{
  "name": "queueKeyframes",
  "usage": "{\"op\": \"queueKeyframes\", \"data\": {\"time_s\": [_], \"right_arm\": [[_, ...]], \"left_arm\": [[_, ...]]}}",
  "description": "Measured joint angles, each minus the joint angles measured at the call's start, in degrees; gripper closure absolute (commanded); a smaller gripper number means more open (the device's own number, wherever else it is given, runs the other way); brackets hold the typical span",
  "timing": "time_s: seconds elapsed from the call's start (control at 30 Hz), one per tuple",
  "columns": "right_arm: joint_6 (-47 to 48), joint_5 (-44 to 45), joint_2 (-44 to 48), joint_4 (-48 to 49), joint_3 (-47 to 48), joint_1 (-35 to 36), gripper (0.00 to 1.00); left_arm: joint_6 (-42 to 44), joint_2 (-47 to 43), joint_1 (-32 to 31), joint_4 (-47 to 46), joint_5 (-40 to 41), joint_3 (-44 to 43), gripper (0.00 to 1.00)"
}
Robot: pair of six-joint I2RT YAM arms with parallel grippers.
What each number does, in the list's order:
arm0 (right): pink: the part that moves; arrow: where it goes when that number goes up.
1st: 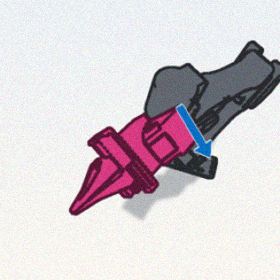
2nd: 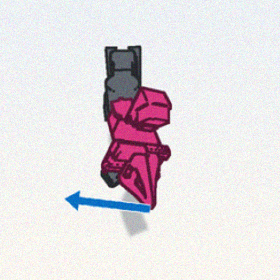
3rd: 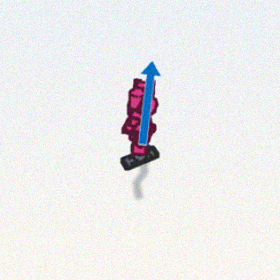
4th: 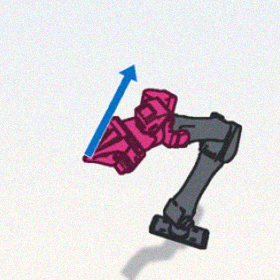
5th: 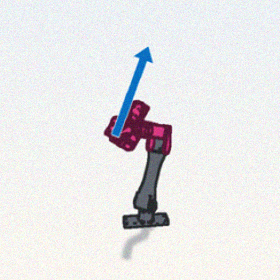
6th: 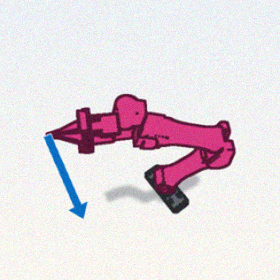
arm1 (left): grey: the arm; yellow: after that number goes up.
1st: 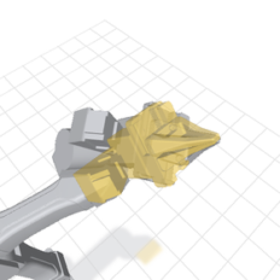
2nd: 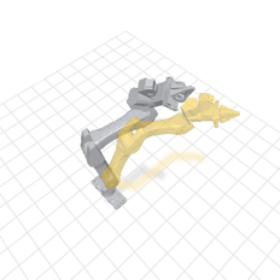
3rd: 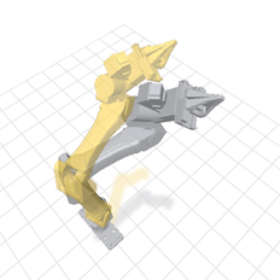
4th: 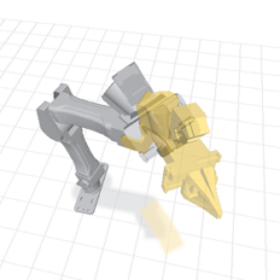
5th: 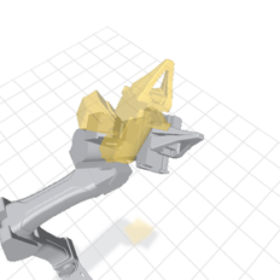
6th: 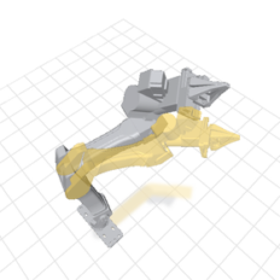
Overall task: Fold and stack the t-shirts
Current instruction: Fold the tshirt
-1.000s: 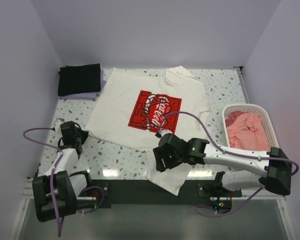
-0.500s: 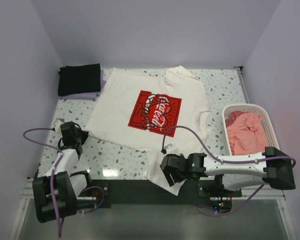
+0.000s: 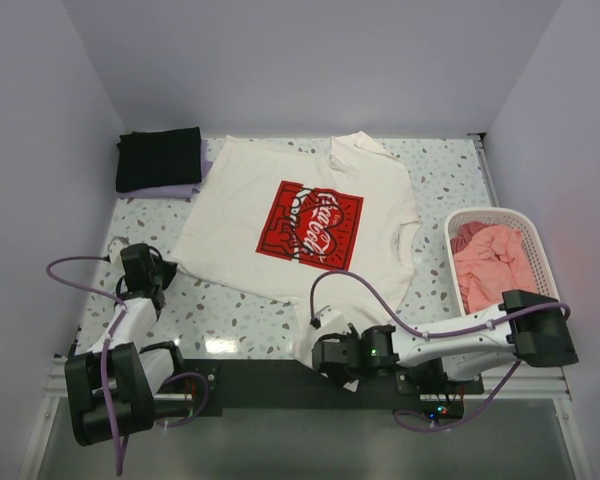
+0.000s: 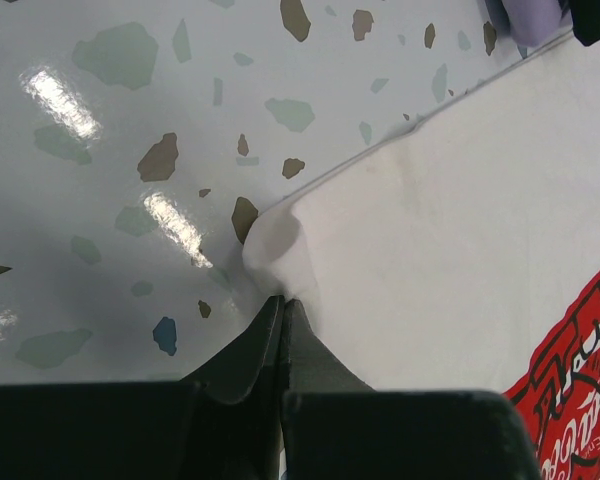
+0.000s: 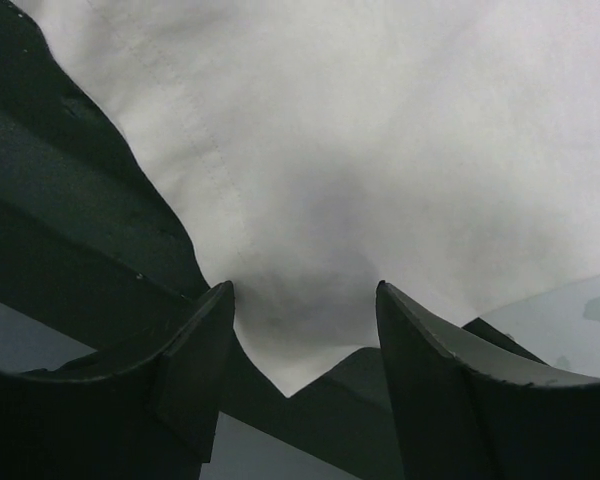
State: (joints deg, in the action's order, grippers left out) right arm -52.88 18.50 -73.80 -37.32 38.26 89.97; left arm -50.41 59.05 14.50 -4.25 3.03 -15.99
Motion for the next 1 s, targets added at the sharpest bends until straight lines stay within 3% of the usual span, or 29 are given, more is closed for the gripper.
{"op": "queueKeyframes", "data": {"time_s": [0.1, 0.13, 0.23, 0.33, 0.53, 0.6, 0.73, 1.0], "right_arm": [[-0.5, -0.1, -0.2, 1.2, 0.0, 0.0, 0.53], [-0.8, -0.1, -0.2, 1.5, -0.1, 0.0, 0.66], [-1.9, -0.1, -0.1, 1.6, -0.3, 0.0, 0.85], [-3.0, 0.1, 1.4, 0.1, -0.3, 0.0, 0.94], [-5.1, 0.4, 9.1, -6.0, 0.0, 0.0, 0.99], [-5.9, 0.3, 12.7, -8.0, 0.0, 0.0, 0.97], [-6.3, 0.0, 18.1, -9.6, -0.1, 0.0, 0.68], [-7.0, 2.1, 12.2, -6.4, -1.3, 0.7, 0.49]], "left_arm": [[0.0, 0.0, 0.0, 0.0, 0.0, 0.0, 1.0], [0.0, 0.0, 0.0, 0.0, 0.0, 0.0, 1.0], [0.0, 0.0, -0.1, 0.0, 0.1, 0.0, 1.0], [0.0, -0.1, -0.4, 0.1, 0.3, 0.0, 1.0], [0.0, -2.7, -0.8, 2.0, 2.4, 0.0, 1.0], [0.0, -4.3, -0.9, 3.5, 3.4, 0.0, 1.0], [0.0, -7.0, -1.1, 5.5, 4.8, 0.0, 1.0], [0.1, -7.0, -1.1, 6.3, 5.5, 0.0, 1.0]]}}
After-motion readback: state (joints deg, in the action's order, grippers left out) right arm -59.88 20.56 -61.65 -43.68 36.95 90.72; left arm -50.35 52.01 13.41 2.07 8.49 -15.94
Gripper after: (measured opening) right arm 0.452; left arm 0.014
